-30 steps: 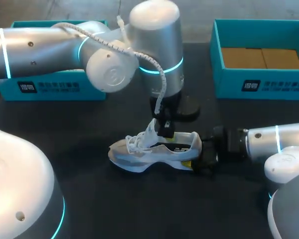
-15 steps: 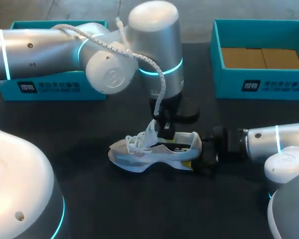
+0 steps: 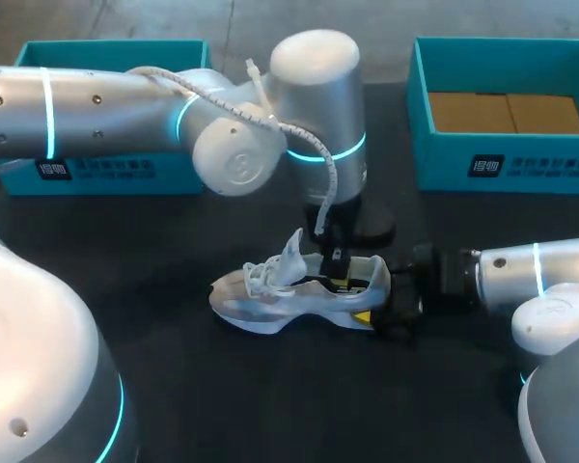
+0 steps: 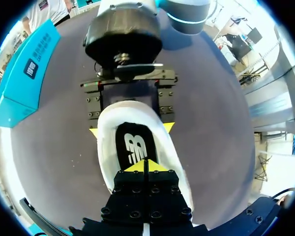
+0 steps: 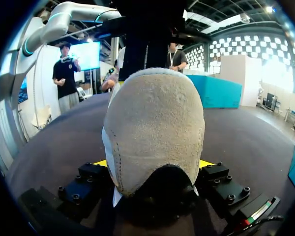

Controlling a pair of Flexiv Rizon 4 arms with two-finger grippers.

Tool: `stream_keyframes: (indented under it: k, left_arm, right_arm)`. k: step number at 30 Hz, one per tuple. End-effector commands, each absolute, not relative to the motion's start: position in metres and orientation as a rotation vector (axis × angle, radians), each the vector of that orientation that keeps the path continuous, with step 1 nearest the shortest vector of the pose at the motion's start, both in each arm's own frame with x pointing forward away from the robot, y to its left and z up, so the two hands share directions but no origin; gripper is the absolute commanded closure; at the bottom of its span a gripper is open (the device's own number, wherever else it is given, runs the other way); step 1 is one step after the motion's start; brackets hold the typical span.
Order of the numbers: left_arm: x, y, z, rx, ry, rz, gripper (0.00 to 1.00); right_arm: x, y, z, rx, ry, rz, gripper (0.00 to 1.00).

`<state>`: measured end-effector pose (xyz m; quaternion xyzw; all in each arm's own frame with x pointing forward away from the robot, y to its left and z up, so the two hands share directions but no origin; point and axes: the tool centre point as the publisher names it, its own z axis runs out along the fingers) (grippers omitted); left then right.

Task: Take the shoe out of the shoebox, open the shoe tongue, remove and reinsert the insole, then place the shoe into the shoebox

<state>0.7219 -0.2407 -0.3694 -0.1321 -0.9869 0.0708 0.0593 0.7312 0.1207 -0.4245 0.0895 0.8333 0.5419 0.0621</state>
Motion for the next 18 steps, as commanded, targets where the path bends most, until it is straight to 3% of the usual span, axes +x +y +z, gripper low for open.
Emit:
stream_keyframes:
  k: [1,18]
  left_arm:
    - [0.729,-0.247,-0.384,-0.374,-2.964,0.199,1.00]
    - [0.714,-0.218,-0.412,-0.329,-2.924,0.132,1.00]
  right_arm:
    - [0.731,0.120,-0.424,0.271,2.521,1.635,1.00]
    - [0.731,0.120,-0.424,0.271,2.521,1.635,1.00]
